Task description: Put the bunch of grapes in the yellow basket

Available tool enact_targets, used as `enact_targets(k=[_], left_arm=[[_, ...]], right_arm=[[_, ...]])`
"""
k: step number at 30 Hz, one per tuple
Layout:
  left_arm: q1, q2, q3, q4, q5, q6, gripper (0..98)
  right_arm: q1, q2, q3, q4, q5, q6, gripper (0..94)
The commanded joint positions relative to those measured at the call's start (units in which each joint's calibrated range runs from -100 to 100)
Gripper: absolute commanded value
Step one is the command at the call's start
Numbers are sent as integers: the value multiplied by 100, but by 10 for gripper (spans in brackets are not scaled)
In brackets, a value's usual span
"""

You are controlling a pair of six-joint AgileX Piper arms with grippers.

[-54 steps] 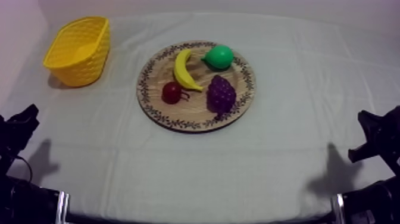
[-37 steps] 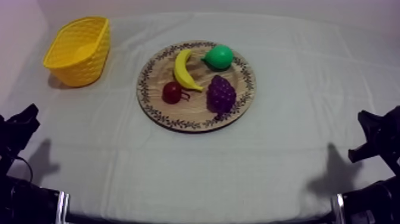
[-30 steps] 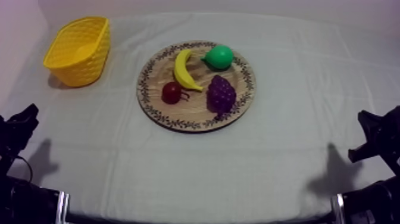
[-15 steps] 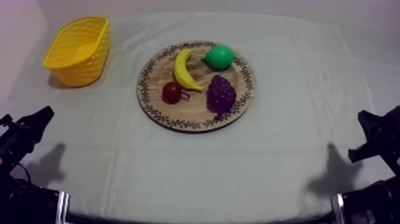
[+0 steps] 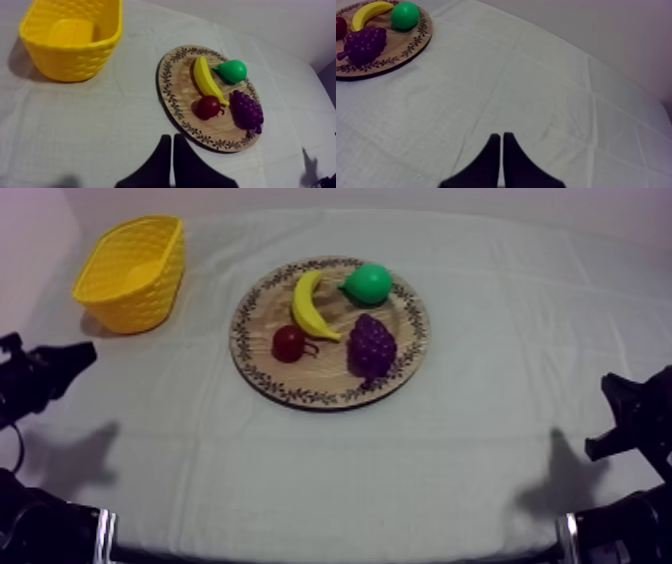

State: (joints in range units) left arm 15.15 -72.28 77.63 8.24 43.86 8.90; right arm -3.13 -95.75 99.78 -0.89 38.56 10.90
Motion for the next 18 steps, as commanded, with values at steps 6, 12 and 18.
enact_targets(k=[6,12,18], left_arm=[[9,1890,-1865,246,1078,11,0],[145,3048,-3020,217,1779,195,0],[482,4087,-4132,-31,2296,617,0]], right_arm=[[-1,0,0,-1,-1,2,3],[-1,0,0,-1,-1,2,3],[-1,0,0,-1,-1,2,3]])
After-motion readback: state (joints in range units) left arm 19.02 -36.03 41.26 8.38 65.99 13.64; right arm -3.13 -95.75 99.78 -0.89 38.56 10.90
